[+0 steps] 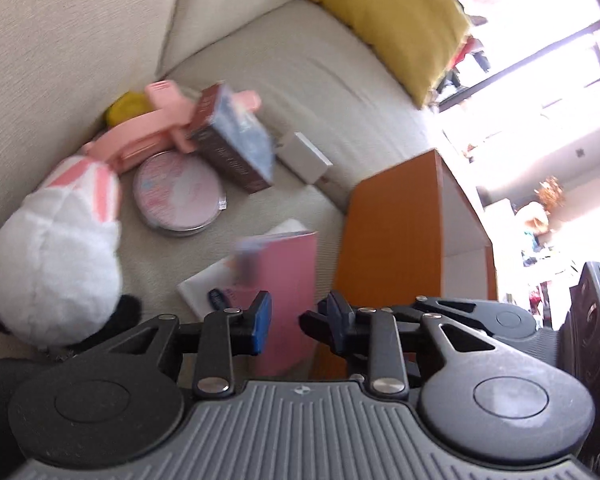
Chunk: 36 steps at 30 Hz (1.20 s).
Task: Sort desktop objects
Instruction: 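Move both tools back toward the remaining items on the sofa, then grasp the pink card holder with the left gripper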
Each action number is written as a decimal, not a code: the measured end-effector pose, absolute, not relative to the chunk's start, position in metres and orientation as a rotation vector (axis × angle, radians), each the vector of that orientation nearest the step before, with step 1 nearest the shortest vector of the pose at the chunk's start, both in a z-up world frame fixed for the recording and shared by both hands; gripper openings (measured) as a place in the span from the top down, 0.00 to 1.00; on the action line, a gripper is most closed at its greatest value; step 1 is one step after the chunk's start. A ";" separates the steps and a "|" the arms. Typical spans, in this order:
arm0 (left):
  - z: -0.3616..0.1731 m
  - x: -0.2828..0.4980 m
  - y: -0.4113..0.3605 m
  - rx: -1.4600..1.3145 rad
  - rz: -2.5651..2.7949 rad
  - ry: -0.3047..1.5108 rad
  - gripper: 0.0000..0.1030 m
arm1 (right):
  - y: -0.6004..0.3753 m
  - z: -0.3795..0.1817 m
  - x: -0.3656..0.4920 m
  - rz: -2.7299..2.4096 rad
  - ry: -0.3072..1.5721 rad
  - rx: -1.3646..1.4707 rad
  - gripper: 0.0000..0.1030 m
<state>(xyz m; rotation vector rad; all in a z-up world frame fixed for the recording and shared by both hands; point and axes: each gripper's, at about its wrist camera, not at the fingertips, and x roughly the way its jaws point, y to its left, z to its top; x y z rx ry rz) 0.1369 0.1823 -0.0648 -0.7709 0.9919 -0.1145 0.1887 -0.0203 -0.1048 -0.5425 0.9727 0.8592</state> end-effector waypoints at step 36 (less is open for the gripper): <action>-0.109 0.125 0.190 -0.700 0.111 1.124 0.38 | -0.017 -0.106 0.192 0.857 0.941 -0.568 0.82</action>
